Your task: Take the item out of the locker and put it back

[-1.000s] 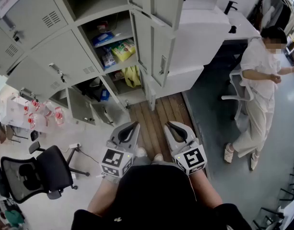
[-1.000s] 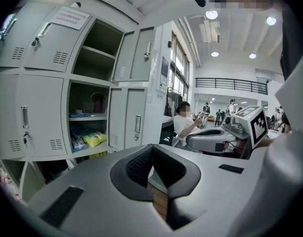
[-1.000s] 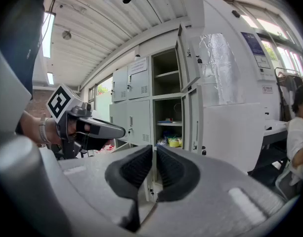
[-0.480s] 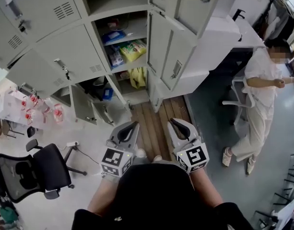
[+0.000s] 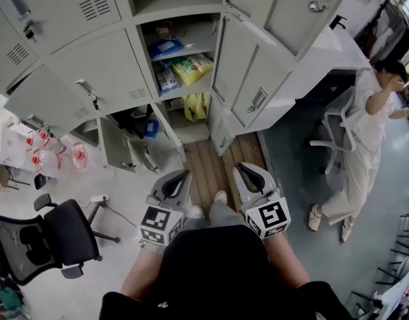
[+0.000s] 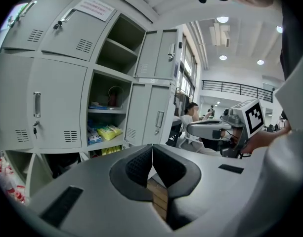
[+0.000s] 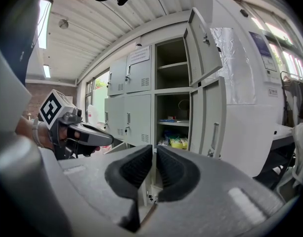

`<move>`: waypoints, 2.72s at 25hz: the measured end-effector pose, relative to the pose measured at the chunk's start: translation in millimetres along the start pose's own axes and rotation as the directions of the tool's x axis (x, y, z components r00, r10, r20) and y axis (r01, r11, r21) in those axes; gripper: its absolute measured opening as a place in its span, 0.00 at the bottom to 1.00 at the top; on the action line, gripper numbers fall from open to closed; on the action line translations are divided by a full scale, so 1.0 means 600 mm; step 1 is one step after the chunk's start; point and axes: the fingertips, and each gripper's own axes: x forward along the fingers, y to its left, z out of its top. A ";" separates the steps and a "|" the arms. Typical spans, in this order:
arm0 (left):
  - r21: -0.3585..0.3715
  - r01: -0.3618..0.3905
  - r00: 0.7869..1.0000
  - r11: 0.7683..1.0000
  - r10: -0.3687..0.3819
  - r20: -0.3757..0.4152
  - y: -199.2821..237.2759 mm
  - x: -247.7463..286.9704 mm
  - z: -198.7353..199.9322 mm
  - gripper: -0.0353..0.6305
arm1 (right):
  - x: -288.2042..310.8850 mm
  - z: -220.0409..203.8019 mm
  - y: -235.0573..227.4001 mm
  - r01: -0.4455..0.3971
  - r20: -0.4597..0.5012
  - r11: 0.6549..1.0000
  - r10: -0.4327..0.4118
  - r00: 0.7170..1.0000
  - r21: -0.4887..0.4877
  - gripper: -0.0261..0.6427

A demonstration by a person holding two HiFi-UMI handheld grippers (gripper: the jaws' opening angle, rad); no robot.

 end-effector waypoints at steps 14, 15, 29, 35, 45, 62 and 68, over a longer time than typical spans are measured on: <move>0.004 -0.128 0.992 0.992 0.128 0.000 0.097 0.112 0.052 0.07 | 0.124 0.019 -0.078 -0.109 -0.011 0.993 0.109 0.994 -0.035 0.08; 0.006 -0.140 0.990 0.990 0.140 0.002 0.104 0.121 0.058 0.07 | 0.133 0.023 -0.083 -0.121 -0.010 0.992 0.120 0.993 -0.041 0.08; 0.025 -0.308 0.951 0.951 0.307 0.015 0.153 0.194 0.093 0.07 | 0.209 0.057 -0.130 -0.273 0.015 0.954 0.277 0.961 -0.128 0.08; 0.065 -0.352 0.935 0.934 0.353 -0.012 0.168 0.202 0.088 0.07 | 0.220 0.049 -0.134 -0.293 -0.001 0.948 0.295 0.955 -0.126 0.08; 0.120 -0.342 0.938 0.932 0.346 -0.016 0.232 0.230 0.125 0.08 | 0.256 0.056 -0.130 -0.270 -0.018 0.955 0.270 0.963 -0.119 0.08; 0.332 -0.270 0.941 0.904 0.321 -0.110 0.333 0.346 0.145 0.30 | 0.321 0.070 -0.151 -0.149 -0.053 0.986 0.145 0.988 -0.080 0.08; 0.386 -0.238 0.945 0.891 0.304 -0.118 0.357 0.389 0.162 0.37 | 0.342 0.069 -0.160 -0.127 -0.066 0.989 0.122 0.990 -0.072 0.08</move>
